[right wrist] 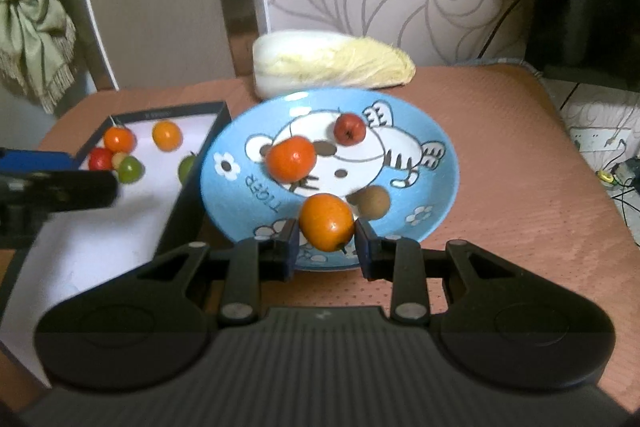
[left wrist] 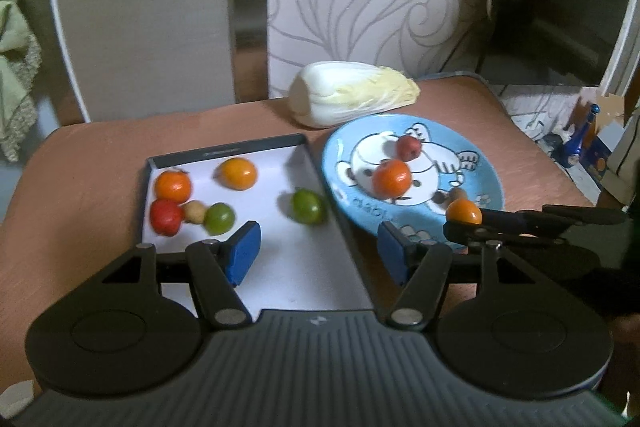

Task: Organize fruits
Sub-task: 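Lower the tangerine onto the plate and open the right tool, then grasp a green fruit in the tray with the right tool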

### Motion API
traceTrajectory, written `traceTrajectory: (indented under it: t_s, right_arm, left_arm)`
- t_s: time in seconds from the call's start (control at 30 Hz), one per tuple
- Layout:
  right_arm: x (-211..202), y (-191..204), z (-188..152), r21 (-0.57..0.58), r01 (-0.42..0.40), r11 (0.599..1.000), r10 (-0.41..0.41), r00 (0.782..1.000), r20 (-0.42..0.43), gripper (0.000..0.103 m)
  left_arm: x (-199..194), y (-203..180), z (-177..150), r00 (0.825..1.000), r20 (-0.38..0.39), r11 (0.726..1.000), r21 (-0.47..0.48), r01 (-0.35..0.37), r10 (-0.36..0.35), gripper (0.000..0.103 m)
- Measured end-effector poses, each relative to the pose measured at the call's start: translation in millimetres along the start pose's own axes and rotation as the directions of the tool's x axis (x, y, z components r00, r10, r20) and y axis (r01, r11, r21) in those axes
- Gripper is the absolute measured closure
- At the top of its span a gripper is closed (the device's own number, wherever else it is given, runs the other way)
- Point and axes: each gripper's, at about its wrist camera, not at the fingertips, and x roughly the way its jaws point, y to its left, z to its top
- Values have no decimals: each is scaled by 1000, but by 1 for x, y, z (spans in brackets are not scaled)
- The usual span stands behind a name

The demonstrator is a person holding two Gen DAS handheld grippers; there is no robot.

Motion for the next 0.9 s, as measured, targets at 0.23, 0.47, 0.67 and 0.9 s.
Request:
traceTrajectory:
  t_s: [0.23, 0.47, 0.67, 0.9]
  right_arm:
    - [24, -6, 3, -8, 39, 999, -39, 999, -30, 70]
    - [34, 1, 7, -80, 129, 988, -130, 992, 3, 69]
    - [18, 12, 10, -92, 150, 984, -144, 987, 76, 69]
    - [-7, 56, 18, -200, 23, 980, 9, 987, 158, 69]
  left_arm:
    - [-9, 17, -5, 999, 8, 998, -31, -53, 53, 33]
    - [-9, 28, -10, 997, 0, 996, -43, -81, 81, 33]
    - [-7, 35, -14, 996, -7, 994, -56, -91, 91, 33]
    - [-11, 43, -19, 996, -7, 993, -70, -91, 90, 33]
